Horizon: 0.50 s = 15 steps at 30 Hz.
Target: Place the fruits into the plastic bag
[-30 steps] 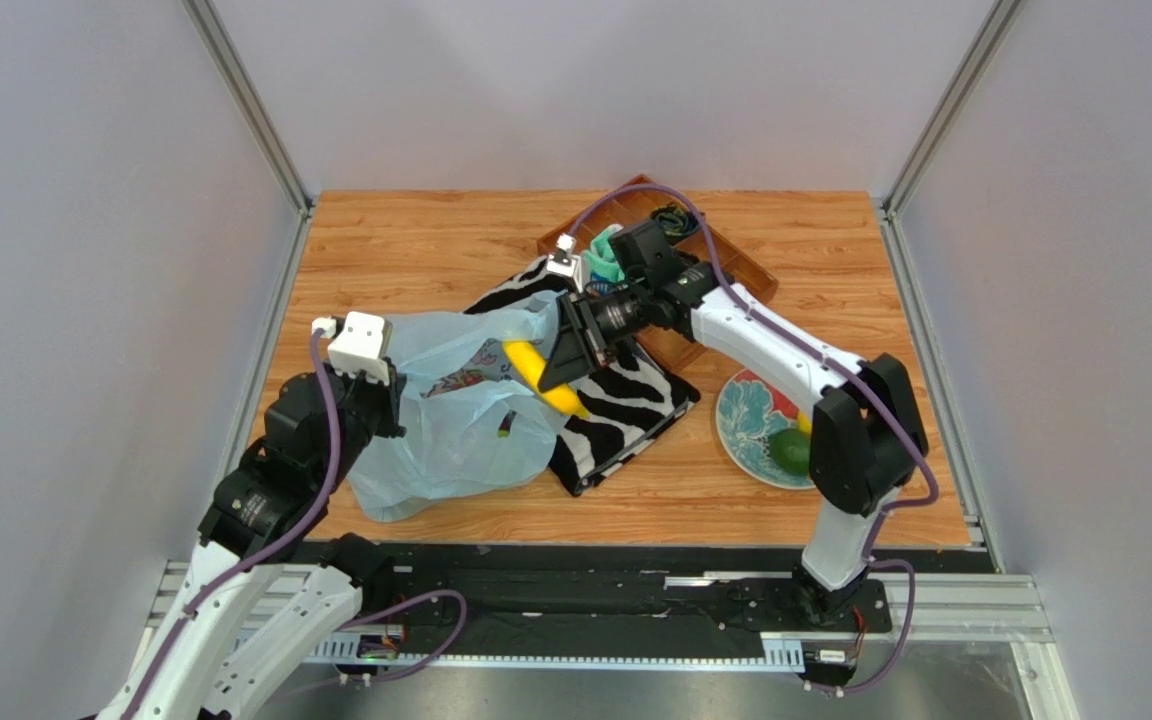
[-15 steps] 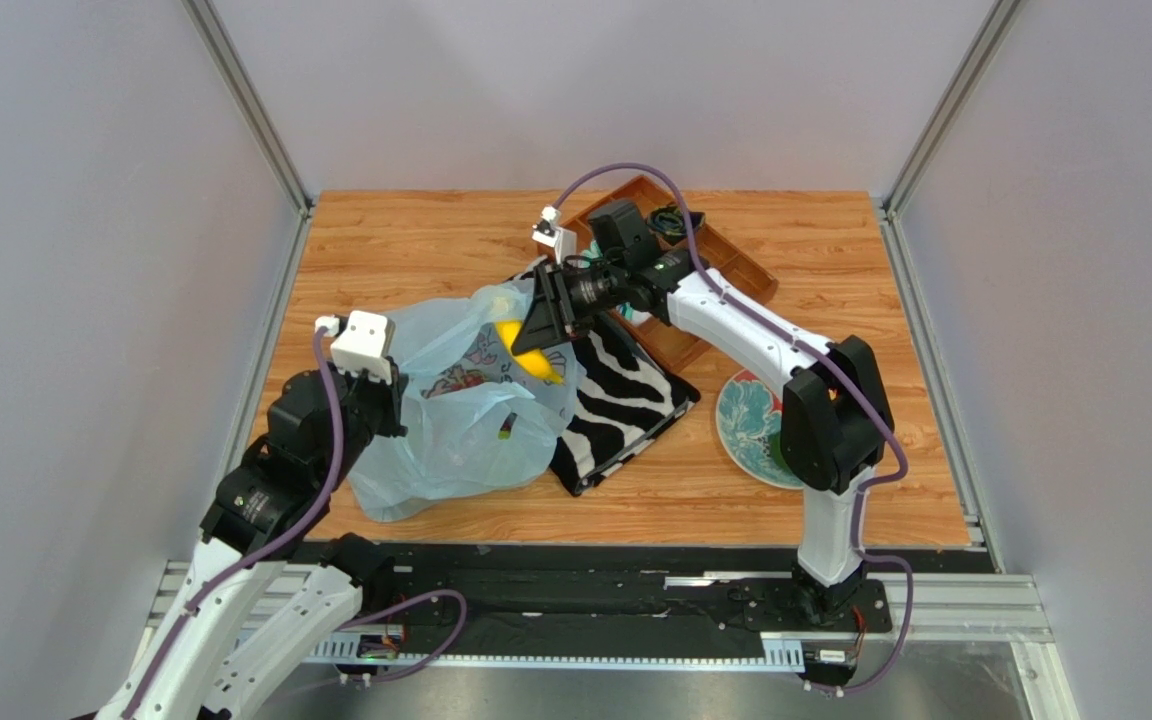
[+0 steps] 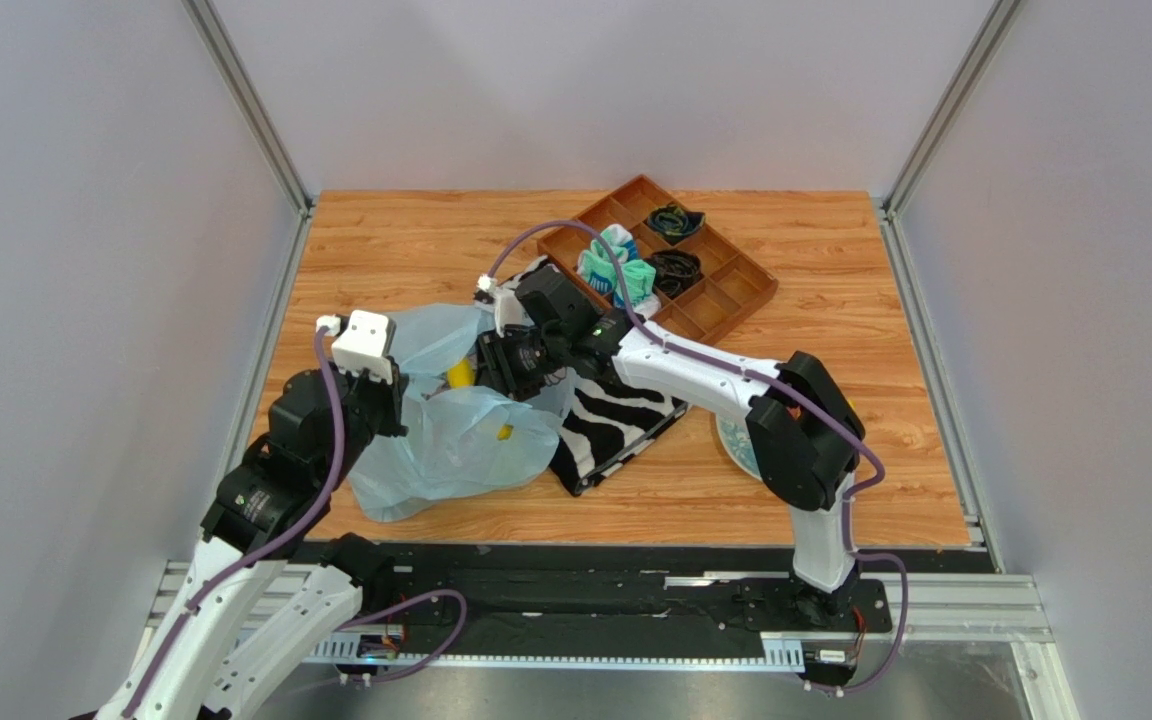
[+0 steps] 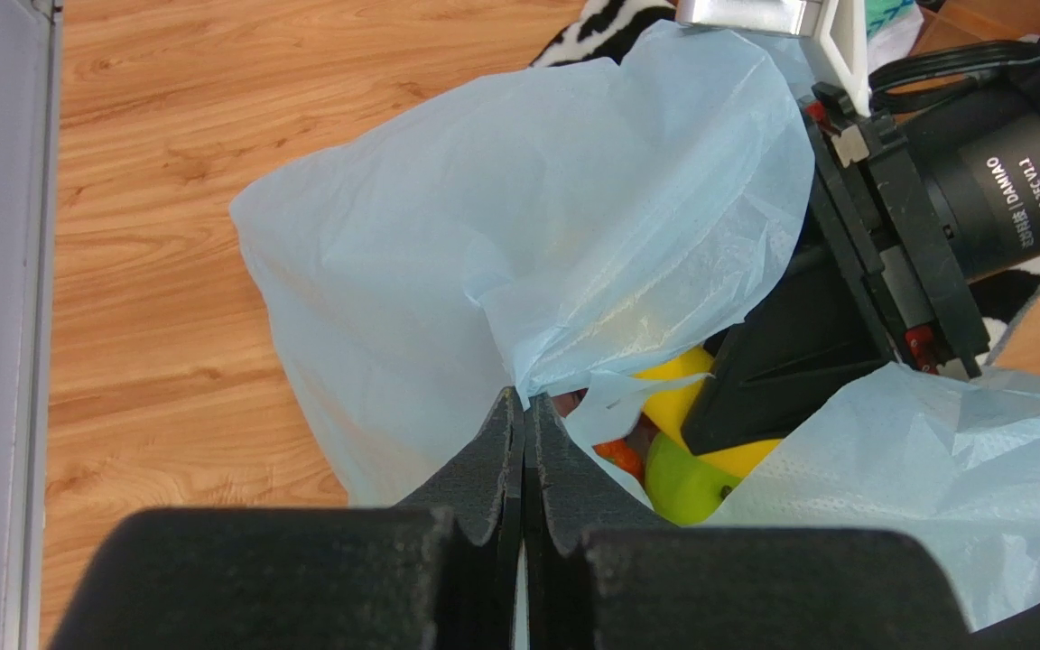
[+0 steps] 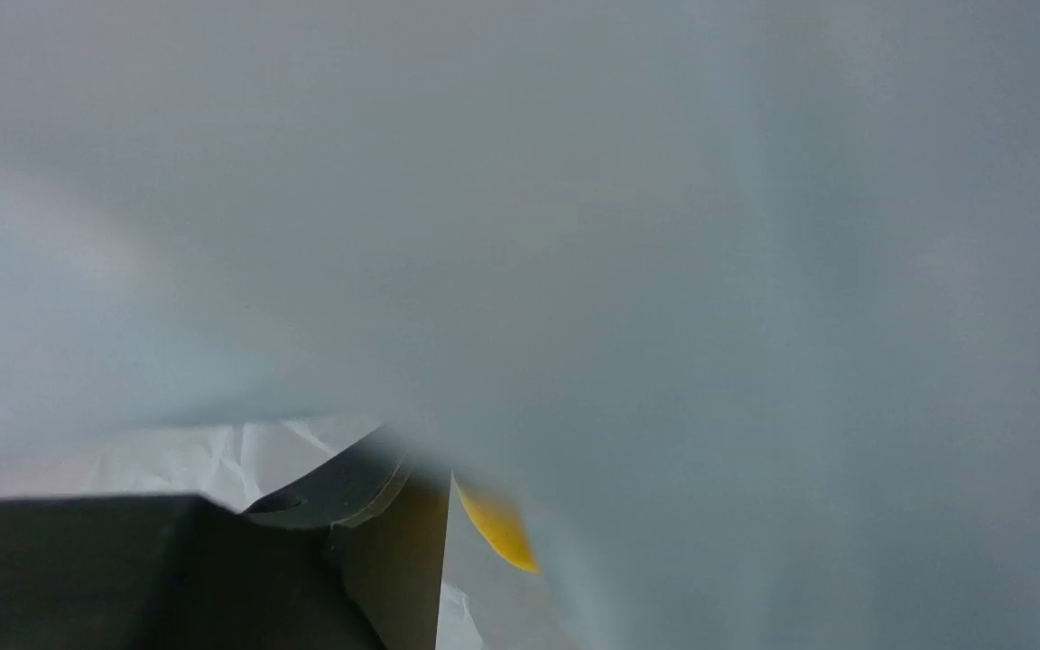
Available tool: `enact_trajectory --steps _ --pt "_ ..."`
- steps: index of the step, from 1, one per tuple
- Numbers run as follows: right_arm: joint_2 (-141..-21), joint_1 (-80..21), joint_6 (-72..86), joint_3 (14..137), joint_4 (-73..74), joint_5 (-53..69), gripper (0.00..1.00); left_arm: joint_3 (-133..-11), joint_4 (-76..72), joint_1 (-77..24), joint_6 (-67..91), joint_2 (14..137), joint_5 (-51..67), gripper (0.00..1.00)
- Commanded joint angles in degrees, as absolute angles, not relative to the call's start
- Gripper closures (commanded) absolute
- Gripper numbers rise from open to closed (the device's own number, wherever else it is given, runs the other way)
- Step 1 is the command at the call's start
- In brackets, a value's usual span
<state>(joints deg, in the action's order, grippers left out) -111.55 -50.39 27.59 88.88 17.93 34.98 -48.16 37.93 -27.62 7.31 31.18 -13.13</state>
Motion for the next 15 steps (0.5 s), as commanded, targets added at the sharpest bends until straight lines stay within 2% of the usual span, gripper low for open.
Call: enact_trajectory --steps 1,4,6,7,10,15 --pt "-111.4 -52.1 28.0 89.0 14.6 29.2 0.95 -48.3 37.0 -27.7 6.7 30.9 -12.7 1.0" --pt "-111.9 -53.3 27.1 90.1 15.7 27.3 0.9 -48.3 37.0 -27.7 6.7 31.0 -12.7 1.0" --pt "-112.7 -53.6 26.8 91.0 16.7 27.1 0.82 -48.3 37.0 -27.7 6.7 30.8 -12.7 1.0" --pt "-112.8 -53.7 26.5 91.1 16.9 27.1 0.74 -48.3 37.0 -27.7 6.7 30.9 -12.7 1.0" --pt "-112.7 -53.8 26.2 91.0 17.1 26.8 0.58 -48.3 37.0 -27.7 6.7 30.8 -12.7 1.0" --pt "-111.9 -53.9 25.3 90.6 17.1 26.1 0.5 -48.3 36.9 -27.7 6.7 30.8 -12.7 1.0"
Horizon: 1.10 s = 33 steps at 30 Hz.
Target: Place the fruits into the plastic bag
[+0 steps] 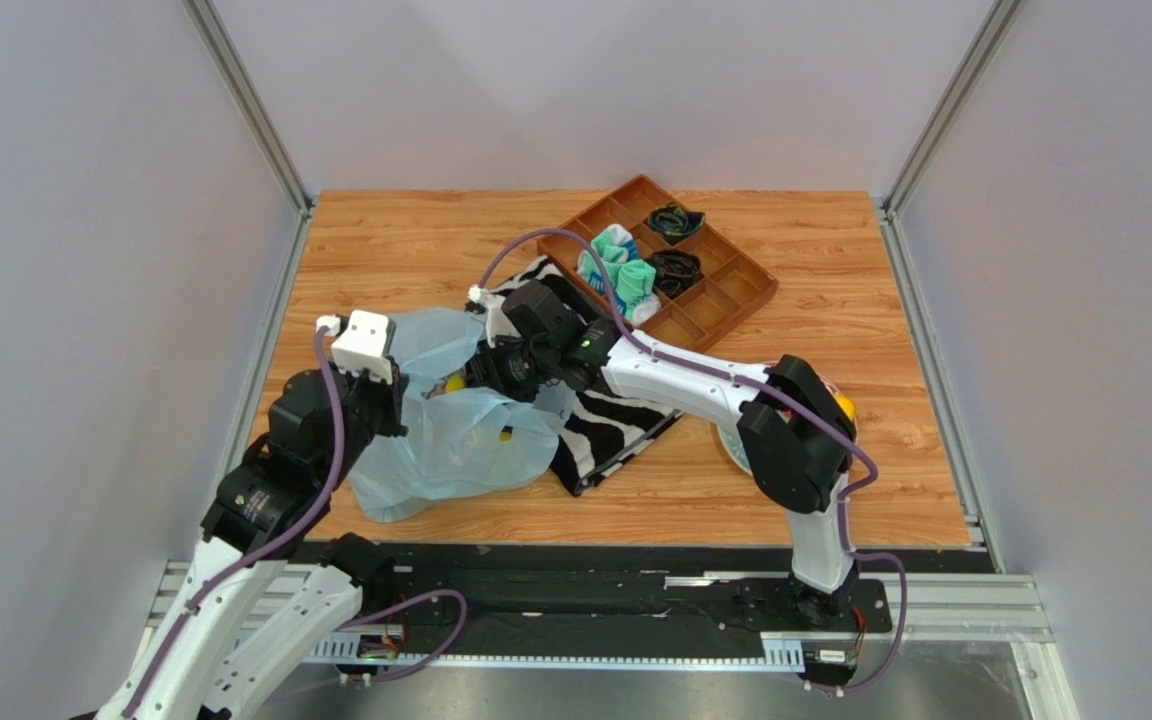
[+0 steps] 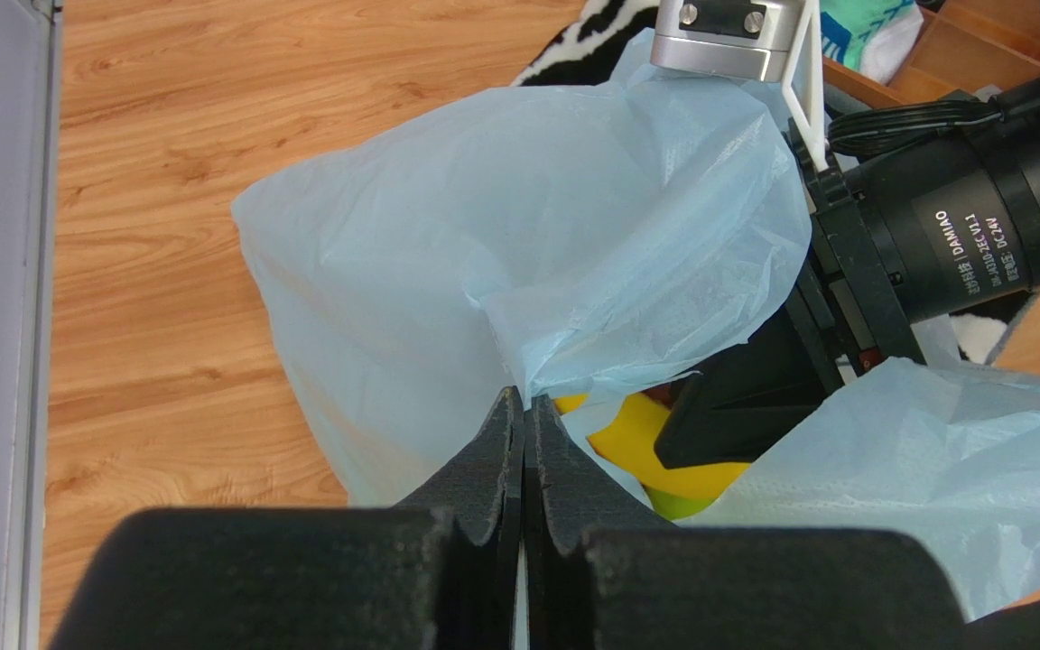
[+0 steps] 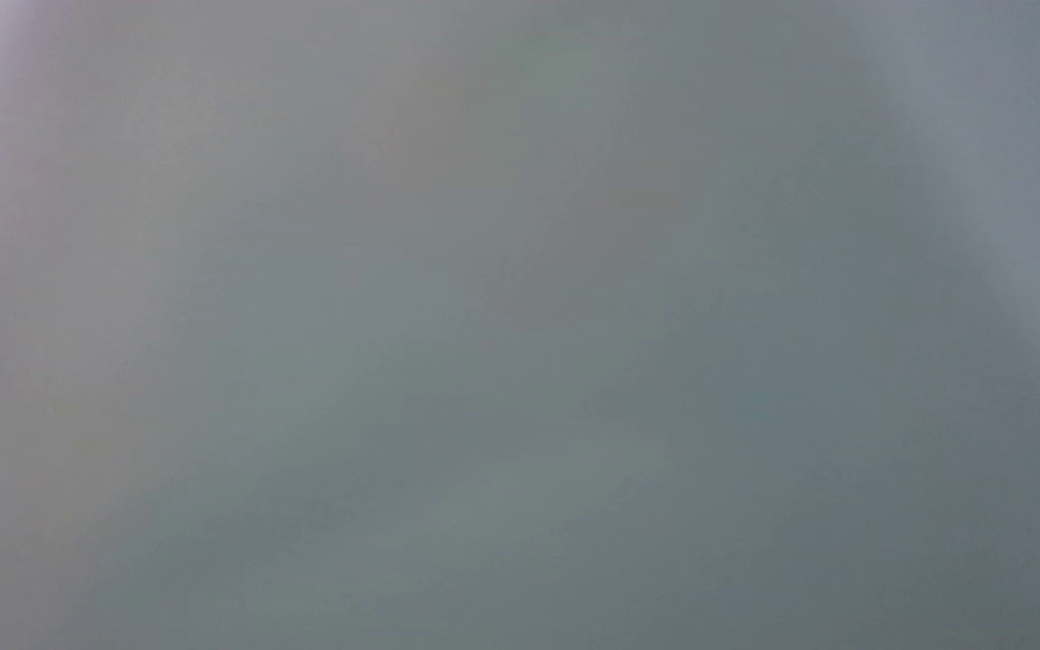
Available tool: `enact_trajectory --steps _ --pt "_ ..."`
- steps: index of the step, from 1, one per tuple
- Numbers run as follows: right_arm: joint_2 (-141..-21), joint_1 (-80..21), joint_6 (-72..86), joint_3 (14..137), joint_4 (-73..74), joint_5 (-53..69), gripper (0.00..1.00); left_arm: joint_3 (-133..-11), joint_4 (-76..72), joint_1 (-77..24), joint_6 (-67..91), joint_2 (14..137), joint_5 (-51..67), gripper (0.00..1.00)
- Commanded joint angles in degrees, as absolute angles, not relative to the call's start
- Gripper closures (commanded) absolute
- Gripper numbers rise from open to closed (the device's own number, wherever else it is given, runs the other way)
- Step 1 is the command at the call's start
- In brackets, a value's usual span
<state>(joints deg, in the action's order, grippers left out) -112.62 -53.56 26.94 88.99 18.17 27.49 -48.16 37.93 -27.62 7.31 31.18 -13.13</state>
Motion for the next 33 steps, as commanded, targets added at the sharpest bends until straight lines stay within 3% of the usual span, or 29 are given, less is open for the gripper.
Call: enact_trajectory --steps 1,5,24,33 --pt "-111.7 -53.9 25.1 90.6 17.2 26.1 0.49 -48.3 37.1 -27.7 6.7 30.8 -12.7 1.0" --pt "-111.3 -53.9 24.4 90.3 17.1 26.1 0.46 -48.3 37.0 -27.7 6.7 30.8 -12.7 1.0" --pt "-98.5 -49.6 22.8 81.6 16.2 17.1 0.49 -48.3 37.0 -27.7 6.8 30.1 -12.9 1.0" --pt "-84.2 -47.6 18.7 69.9 18.4 12.1 0.49 -48.3 37.0 -27.7 6.9 30.0 -13.2 1.0"
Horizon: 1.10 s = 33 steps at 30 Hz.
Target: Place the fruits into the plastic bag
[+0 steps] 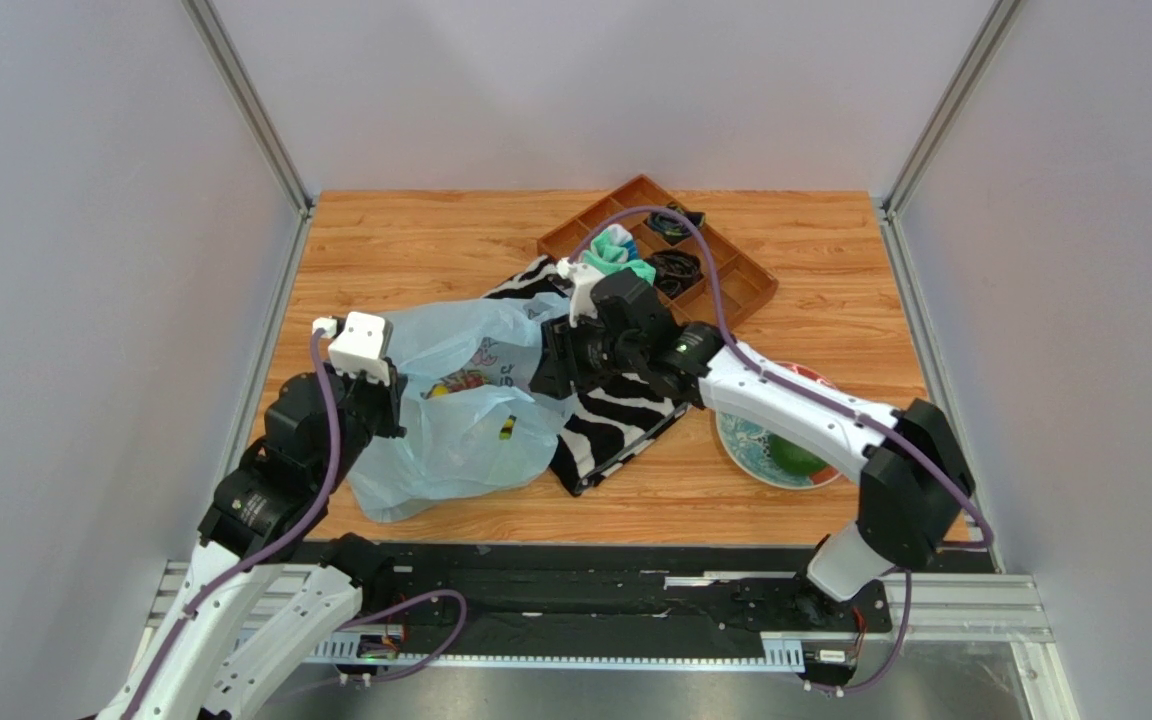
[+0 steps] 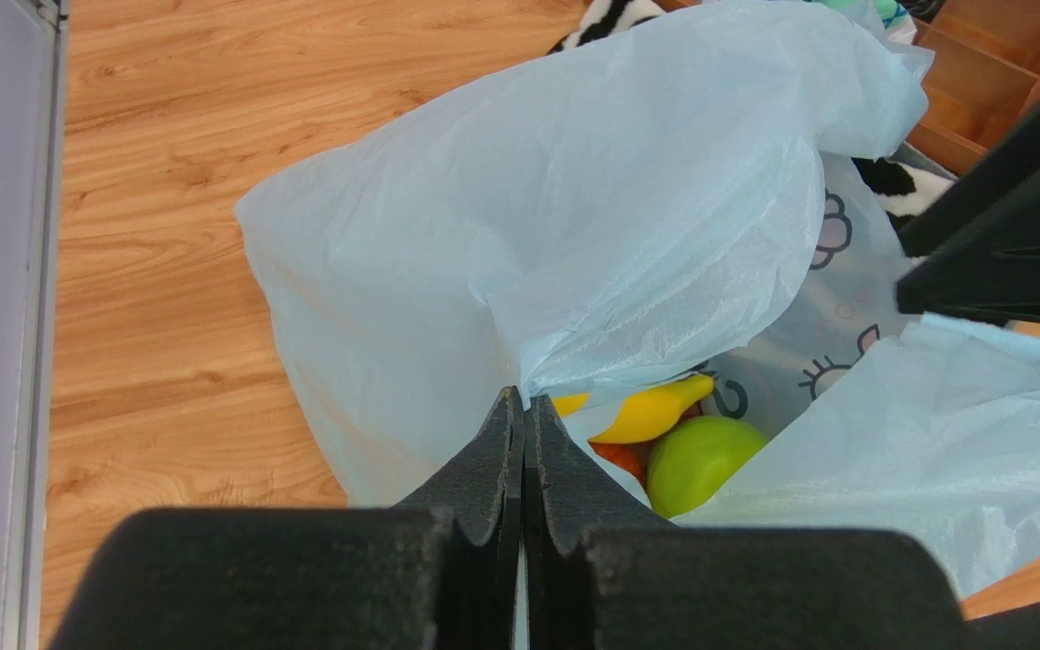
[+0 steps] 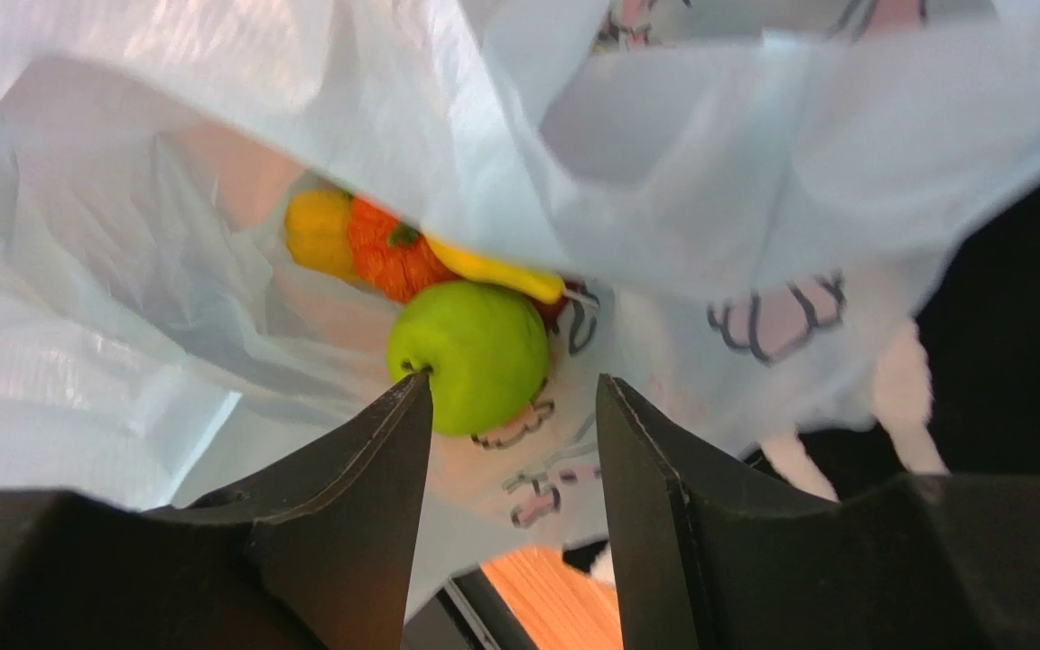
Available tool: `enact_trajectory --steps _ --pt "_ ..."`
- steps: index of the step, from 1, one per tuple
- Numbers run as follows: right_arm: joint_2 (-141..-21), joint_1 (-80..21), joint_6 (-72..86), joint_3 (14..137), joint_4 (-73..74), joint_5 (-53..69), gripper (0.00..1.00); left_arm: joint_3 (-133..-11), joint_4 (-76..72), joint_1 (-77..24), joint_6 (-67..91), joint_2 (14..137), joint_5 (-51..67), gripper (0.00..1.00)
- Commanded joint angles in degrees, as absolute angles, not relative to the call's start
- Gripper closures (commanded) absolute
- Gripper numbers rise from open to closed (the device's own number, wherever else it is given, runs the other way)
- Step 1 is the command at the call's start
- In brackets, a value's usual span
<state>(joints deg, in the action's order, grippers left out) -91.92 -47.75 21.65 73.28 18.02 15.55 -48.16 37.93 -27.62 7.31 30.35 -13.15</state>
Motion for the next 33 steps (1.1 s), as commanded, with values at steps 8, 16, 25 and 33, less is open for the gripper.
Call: enact_trajectory --steps 8,16,25,33 --pt "-72.9 -40.6 21.4 61.3 31.8 0.1 0.48 -48.3 37.1 -27.7 6.9 29.7 -13.3 1.0" --pt "-63.9 -25.3 29.6 49.8 44.2 -6.9 0.27 -48.3 36.9 -27.7 6.8 29.6 -13.1 1.0" --pt "-58.5 -16.3 38.1 49.5 56.5 -21.0 0.03 -48.3 36.7 -27.7 6.8 29.6 -12.5 1.0" --pt "-56.5 -11.3 42.1 45.9 56.4 -25.1 0.0 -48.2 36.7 -27.7 6.8 29.5 -12.3 1.0"
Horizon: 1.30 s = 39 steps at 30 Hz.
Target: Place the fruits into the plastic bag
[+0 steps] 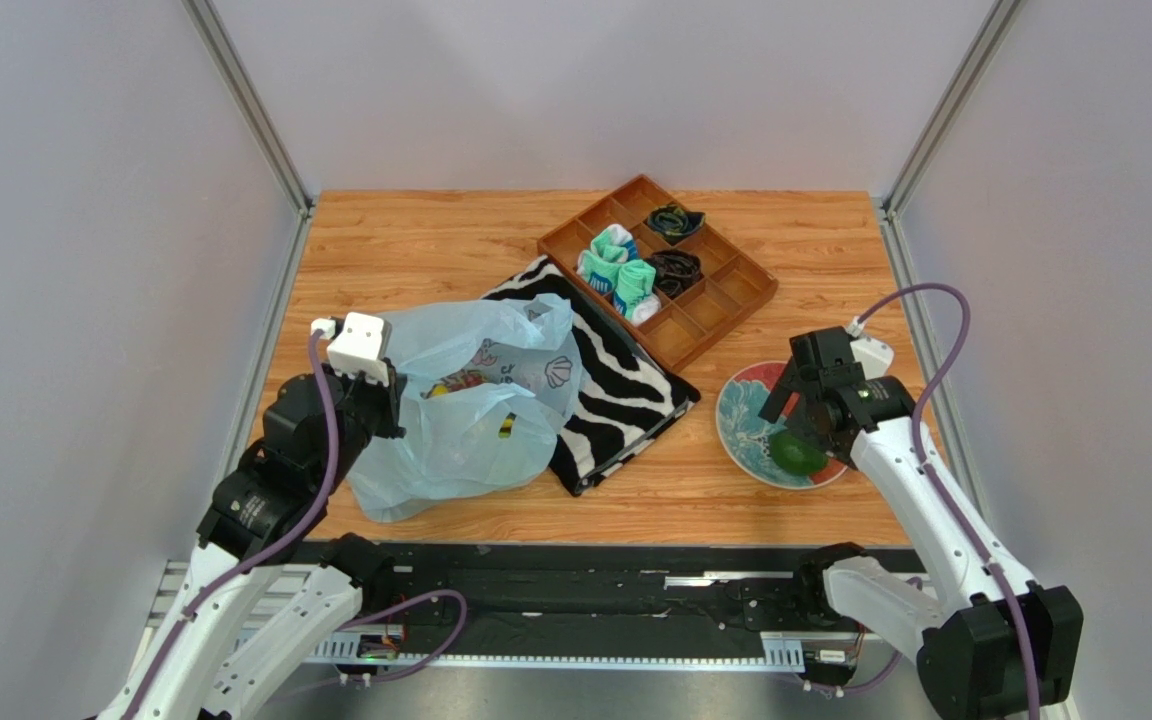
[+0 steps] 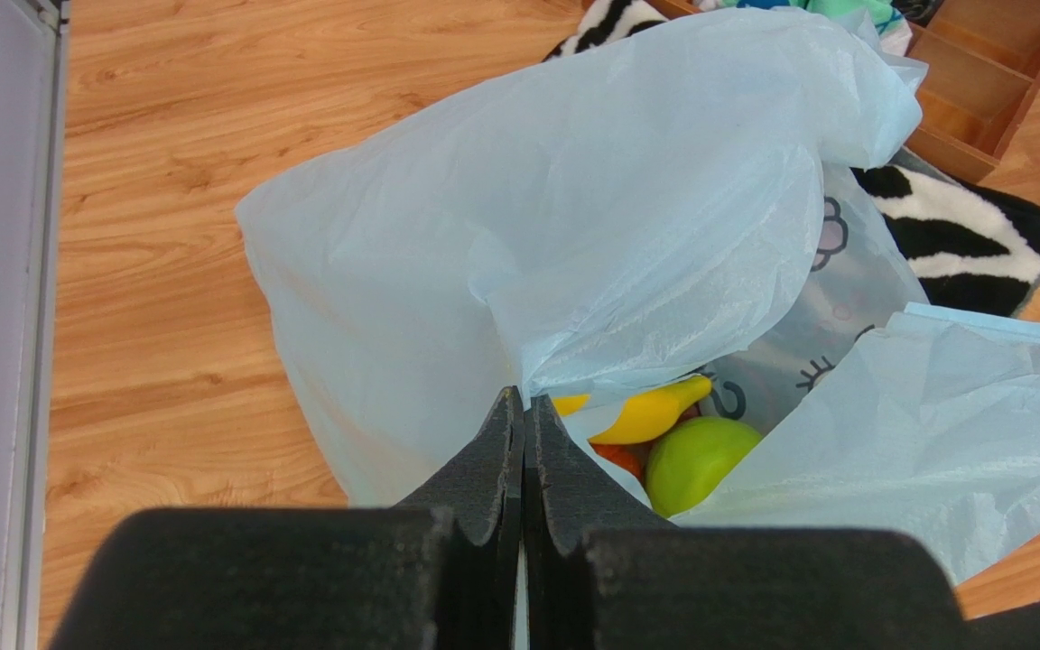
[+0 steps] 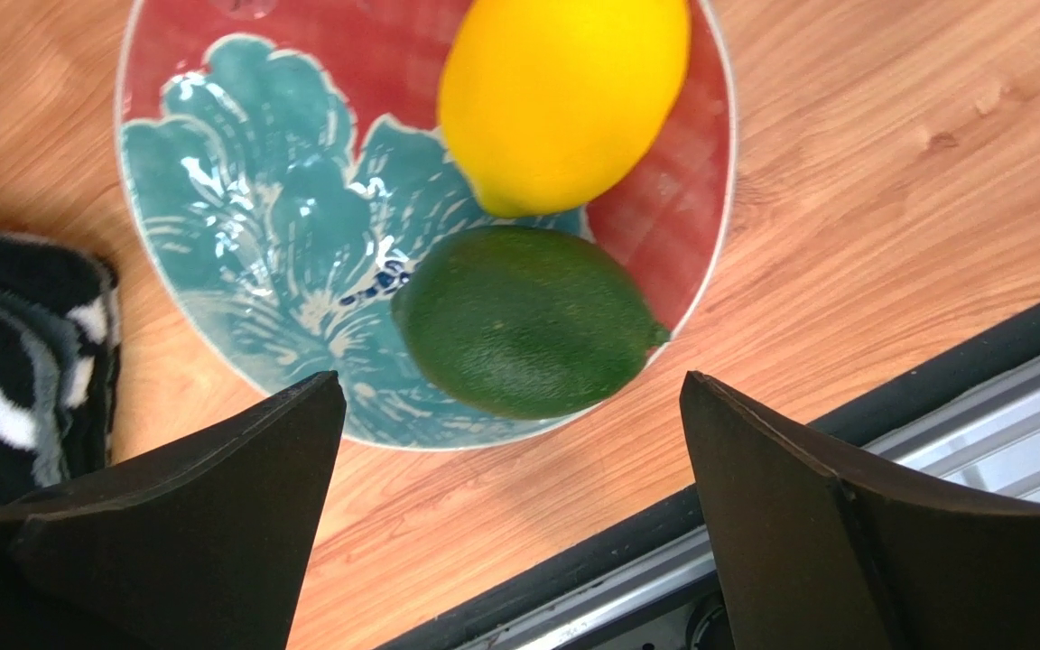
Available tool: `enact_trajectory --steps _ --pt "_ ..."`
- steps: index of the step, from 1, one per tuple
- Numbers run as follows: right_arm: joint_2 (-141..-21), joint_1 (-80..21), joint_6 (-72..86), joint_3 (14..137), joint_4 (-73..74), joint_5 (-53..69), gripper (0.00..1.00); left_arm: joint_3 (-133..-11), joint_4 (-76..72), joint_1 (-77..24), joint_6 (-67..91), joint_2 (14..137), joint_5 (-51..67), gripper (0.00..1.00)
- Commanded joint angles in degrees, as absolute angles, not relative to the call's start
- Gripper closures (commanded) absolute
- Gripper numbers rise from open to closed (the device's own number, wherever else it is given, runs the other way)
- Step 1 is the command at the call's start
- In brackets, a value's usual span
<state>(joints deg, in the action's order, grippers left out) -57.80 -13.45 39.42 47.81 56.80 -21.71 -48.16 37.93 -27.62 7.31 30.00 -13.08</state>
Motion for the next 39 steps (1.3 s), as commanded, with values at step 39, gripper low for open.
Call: enact_trajectory --steps 39 --pt "-61.4 -2.1 43.2 33.3 38.0 -13.3 0.13 -48.3 37.1 -27.7 6.9 29.8 -13.2 1.0"
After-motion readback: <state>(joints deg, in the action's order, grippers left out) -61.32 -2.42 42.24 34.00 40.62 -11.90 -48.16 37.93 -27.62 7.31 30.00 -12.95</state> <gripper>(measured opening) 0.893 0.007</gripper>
